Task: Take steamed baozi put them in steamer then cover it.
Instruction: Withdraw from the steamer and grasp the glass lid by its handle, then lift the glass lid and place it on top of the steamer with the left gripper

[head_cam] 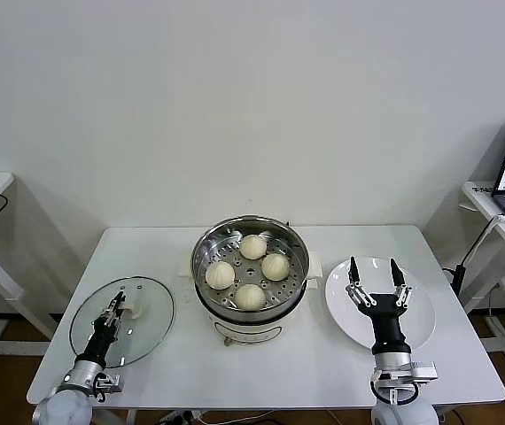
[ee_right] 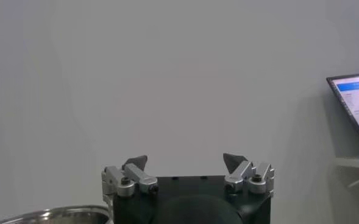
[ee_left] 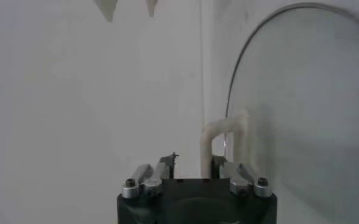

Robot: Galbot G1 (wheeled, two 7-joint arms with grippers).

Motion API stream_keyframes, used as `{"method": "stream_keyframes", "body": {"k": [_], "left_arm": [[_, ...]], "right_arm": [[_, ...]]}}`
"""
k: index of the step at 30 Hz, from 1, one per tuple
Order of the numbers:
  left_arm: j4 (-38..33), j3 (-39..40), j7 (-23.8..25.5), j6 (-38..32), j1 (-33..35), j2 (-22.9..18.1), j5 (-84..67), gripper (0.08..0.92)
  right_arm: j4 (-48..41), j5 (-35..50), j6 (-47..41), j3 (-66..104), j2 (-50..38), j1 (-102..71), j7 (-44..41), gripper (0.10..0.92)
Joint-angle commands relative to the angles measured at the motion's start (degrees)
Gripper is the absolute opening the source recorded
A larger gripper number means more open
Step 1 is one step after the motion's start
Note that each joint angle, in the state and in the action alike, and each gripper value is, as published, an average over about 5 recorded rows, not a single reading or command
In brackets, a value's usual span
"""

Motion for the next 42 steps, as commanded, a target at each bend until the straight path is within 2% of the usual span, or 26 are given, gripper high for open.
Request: {"method": "stream_keyframes", "body": {"k": [1, 4, 10, 16, 22, 31, 36, 42], "left_arm": [[-5.0, -0.4, -0.4, 0.9, 1.4, -0.1, -0.6, 0.247], [-9.5, -0.7, -0.2, 2.2, 3.5, 0.1, -1.5, 0.193], [-22.3, -2.8, 1.7, 8.4, 8.7, 1.1, -5.5, 0.186], [-36.8, -1.9, 9.4, 19.4, 14.5, 4.5, -15.8, 0.186], [-48.0, 5.7, 17.6, 28.6, 17.8, 7.8, -16.6, 0.186], [-51.1, 23.7, 23.3, 40.9, 11.1, 12.5, -12.5, 0.186], [-50.1, 33.7, 25.3, 46.5, 3.3, 14.3, -11.7, 0.186], [-47.6, 43.9, 27.7, 51.4, -6.5, 13.9, -10.6, 0.186]], "right_arm": [[0.0, 0.1, 0.2, 0.0, 0.0, 0.2, 0.1, 0.823], [0.2, 0.2, 0.1, 0.1, 0.0, 0.2, 0.1, 0.823], [0.9, 0.2, -0.1, 0.1, -0.1, 0.2, 0.1, 0.823], [1.3, 0.4, -0.5, 0.2, -0.3, 0.2, 0.1, 0.823], [1.2, 0.7, -0.8, 0.6, -0.8, 0.1, 0.0, 0.823], [1.0, 0.9, -0.6, 1.8, -0.3, 0.0, 0.0, 0.823], [0.7, 0.6, -0.5, 2.2, 0.4, 0.1, 0.0, 0.823], [0.3, 0.0, -0.5, 2.5, 1.4, 0.0, -0.1, 0.823]]}}
